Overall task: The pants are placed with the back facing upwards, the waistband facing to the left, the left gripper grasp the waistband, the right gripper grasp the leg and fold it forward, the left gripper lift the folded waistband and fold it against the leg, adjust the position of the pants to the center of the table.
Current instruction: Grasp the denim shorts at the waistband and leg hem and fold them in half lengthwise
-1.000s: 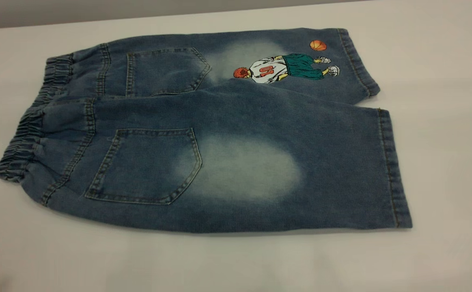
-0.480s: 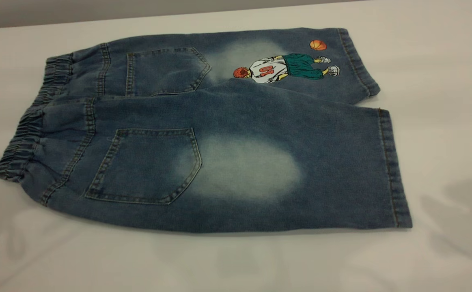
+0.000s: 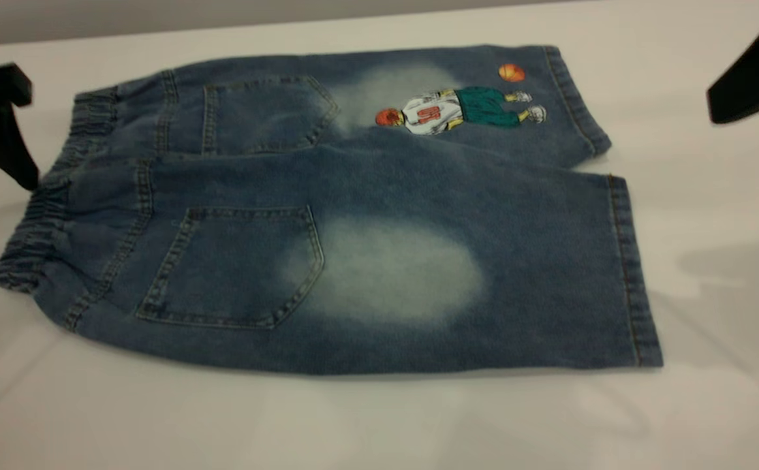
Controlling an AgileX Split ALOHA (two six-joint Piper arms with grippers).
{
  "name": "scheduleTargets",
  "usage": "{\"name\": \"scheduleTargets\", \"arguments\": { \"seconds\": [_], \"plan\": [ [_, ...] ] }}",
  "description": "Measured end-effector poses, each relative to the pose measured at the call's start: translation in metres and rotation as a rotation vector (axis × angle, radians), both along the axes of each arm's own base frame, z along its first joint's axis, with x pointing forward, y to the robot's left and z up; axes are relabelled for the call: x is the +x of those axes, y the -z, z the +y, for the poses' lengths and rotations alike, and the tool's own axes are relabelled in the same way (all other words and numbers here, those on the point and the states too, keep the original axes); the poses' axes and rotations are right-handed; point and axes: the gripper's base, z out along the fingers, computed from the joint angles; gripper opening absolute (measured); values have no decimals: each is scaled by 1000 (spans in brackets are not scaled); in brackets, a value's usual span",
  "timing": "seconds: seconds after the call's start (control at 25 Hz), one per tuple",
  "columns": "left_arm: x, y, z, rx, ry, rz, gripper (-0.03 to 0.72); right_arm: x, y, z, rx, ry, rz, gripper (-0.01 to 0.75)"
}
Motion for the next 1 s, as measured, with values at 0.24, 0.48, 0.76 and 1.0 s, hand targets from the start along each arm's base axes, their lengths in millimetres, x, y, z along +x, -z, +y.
{"name": "scheduleTargets", "arguments": {
  "seconds": [0.24, 0.48, 0.76, 1.0],
  "plan": [
    [9, 30, 0, -5, 2, 102, 479, 7, 16, -1, -24, 7, 30, 357],
    [8, 51, 0, -4, 5, 160, 474, 9, 17, -2, -33, 18, 23, 357],
    [8, 72, 0, -2, 3, 192, 474, 9, 17, -2, -33, 17, 23, 357],
    [8, 78, 0, 1, 7, 202, 412, 8, 20, -1, -19, 13, 51, 357]
  ]
}}
